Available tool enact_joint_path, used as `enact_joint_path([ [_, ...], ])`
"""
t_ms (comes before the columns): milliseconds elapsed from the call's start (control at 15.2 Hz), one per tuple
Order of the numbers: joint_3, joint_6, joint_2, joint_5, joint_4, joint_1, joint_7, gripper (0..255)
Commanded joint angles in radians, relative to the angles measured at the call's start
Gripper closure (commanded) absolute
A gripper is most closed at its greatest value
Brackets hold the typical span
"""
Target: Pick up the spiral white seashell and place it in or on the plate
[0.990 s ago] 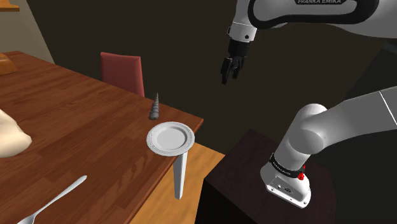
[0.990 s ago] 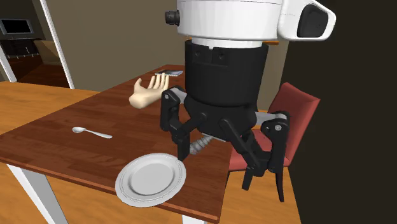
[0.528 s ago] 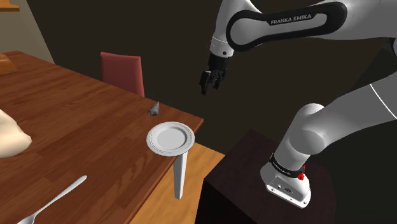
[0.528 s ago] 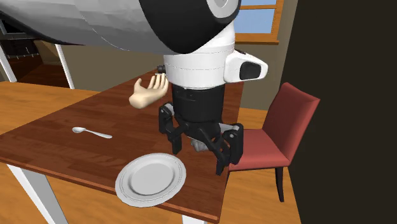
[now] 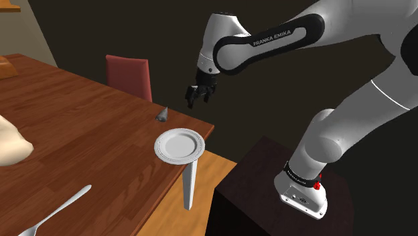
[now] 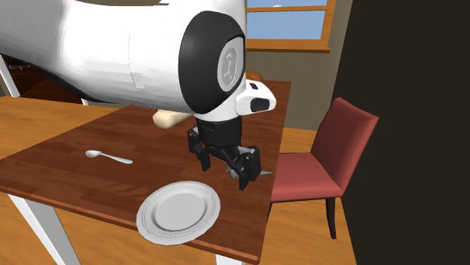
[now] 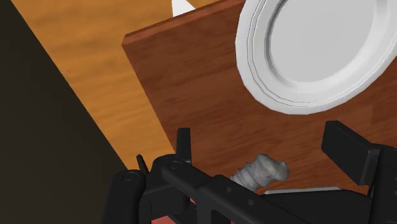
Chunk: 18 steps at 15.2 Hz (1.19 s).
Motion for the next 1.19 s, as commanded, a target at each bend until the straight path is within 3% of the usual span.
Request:
enact_joint_path([
  [0, 0.028, 0.077, 0.068, -0.016, 0.015, -0.005, 0.040, 0],
  [330, 0.096, 0.219, 0.252, -0.113, 0.104, -0.022, 0.176, 0],
  [660, 0.124, 0.315, 0.448, -0.288, 0.234, -0.015, 0.356, 0],
  [1122, 0.103, 0.378, 0.539, -0.365, 0.257, 0.004, 0.413, 0],
])
